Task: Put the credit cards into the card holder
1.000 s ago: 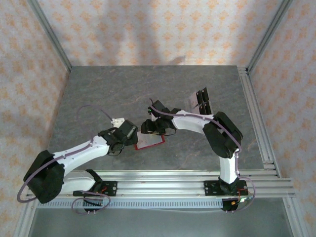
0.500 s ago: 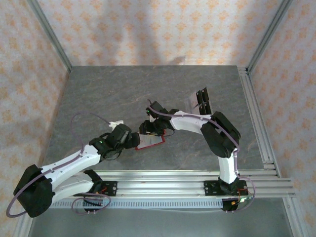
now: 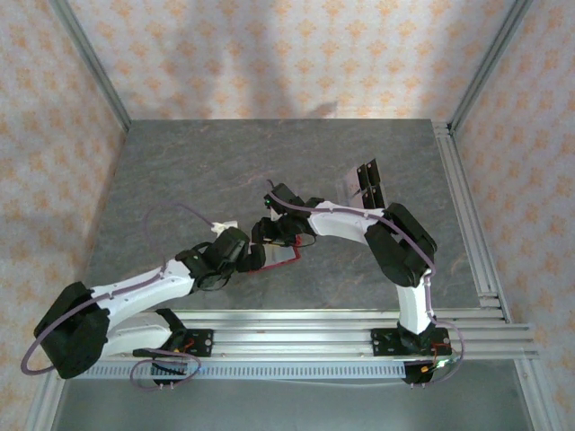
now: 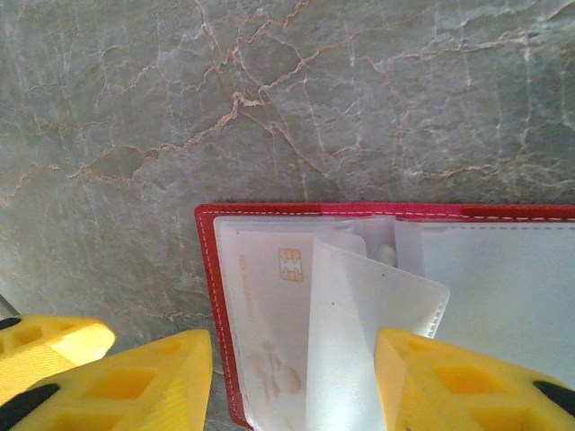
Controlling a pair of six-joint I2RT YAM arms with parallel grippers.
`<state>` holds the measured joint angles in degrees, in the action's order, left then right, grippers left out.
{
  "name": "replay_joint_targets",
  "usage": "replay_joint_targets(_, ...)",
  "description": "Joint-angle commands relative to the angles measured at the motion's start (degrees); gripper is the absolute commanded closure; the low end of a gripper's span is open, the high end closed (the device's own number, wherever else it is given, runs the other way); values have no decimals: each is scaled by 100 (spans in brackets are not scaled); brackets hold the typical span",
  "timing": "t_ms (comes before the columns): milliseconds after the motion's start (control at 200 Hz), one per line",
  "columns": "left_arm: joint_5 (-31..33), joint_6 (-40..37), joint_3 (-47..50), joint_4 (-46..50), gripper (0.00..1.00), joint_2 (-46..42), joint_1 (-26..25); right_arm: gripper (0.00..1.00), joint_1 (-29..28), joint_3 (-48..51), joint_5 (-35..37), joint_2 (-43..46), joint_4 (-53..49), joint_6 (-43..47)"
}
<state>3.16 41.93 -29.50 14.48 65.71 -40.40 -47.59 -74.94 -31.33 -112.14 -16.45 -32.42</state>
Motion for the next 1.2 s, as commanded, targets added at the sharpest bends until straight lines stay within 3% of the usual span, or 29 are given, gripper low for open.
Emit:
replay_joint_targets(0, 24, -54, -28, -285, 1, 174, -106, 49, -39, -146, 12, -72, 89, -64)
replay_joint_targets(415, 443, 23, -144, -297, 1, 841, -358, 49, -35, -163, -22, -72, 90, -70)
replay_joint_targets(836, 641, 104, -118, -272, 1, 979, -371, 49, 119, -326, 453, 370, -184, 83)
replay_joint_targets(1196, 653, 96, -127, -292, 0, 976, -371, 48, 348, 178, 610, 698, -126, 37)
